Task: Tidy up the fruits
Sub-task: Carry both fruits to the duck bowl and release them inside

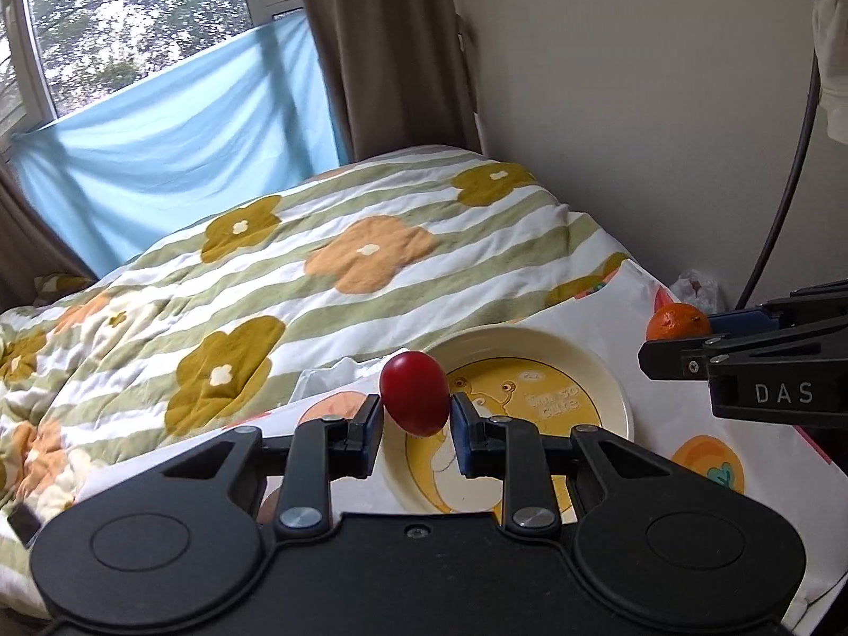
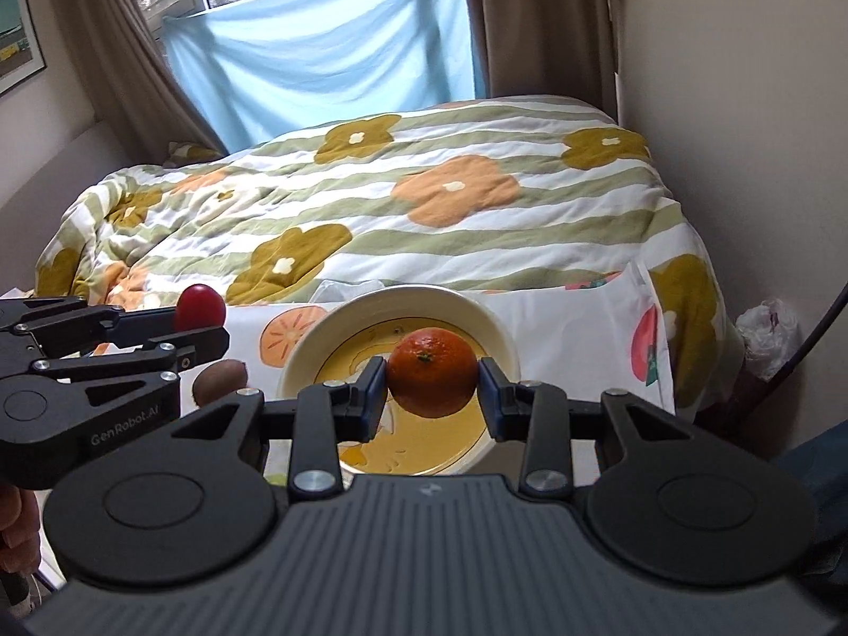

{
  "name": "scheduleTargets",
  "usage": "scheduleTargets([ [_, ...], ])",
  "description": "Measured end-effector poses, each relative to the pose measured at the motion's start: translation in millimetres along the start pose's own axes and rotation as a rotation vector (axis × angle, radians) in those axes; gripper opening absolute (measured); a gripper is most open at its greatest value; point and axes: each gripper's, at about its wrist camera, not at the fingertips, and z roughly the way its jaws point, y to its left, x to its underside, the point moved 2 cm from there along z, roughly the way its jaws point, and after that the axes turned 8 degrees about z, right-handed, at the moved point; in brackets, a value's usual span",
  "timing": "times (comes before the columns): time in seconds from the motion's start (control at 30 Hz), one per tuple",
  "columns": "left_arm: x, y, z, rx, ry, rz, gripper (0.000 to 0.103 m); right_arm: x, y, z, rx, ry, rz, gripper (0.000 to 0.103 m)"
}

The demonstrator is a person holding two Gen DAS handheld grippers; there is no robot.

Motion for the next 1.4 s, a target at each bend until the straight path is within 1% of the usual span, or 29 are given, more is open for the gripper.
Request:
scheduleTargets([
  [0.13, -10, 0, 47, 0.066, 0.04, 0.057, 0.031, -9, -12, 24, 0.04, 0.004, 0.048, 0.051],
  [0.33, -13, -5, 115, 0.138, 0.109, 0.128, 0.031, -13, -27, 54, 0.09, 0.02, 0.109, 0.051],
  [0.53, -14, -10, 165, 0.174, 0.167, 0.164, 0.031, -13, -34, 74, 0.124, 0.039, 0.144, 0.051],
  [0.6, -13, -10, 174, 0.188, 0.181, 0.165, 0.031, -13, -36, 78, 0.127, 0.045, 0.157, 0.052],
  [0.67, -13, -11, 176, 0.2, 0.182, 0.171, 0.033, -13, -38, 82, 0.126, 0.051, 0.168, 0.052],
  [0.7, -13, -11, 176, 0.202, 0.18, 0.176, 0.037, -13, -38, 83, 0.125, 0.052, 0.172, 0.052],
  [0.77, -12, -9, 173, 0.214, 0.169, 0.174, 0.061, -13, -40, 84, 0.126, 0.054, 0.183, 0.052],
  [0.8, -12, -8, 170, 0.229, 0.161, 0.169, 0.066, -13, -41, 85, 0.127, 0.055, 0.187, 0.052],
  [0.87, -12, -5, 163, 0.231, 0.144, 0.169, 0.079, -14, -42, 85, 0.13, 0.054, 0.192, 0.051],
  [0.97, -11, -1, 148, 0.227, 0.109, 0.174, 0.09, -18, -42, 88, 0.125, 0.055, 0.19, 0.052],
  [1.03, -10, 3, 139, 0.233, 0.097, 0.163, 0.091, -18, -41, 90, 0.122, 0.062, 0.181, 0.052],
  [1.4, 1, 17, 120, 0.2, 0.091, 0.122, 0.091, -18, -19, 118, 0.069, 0.112, 0.088, 0.051],
])
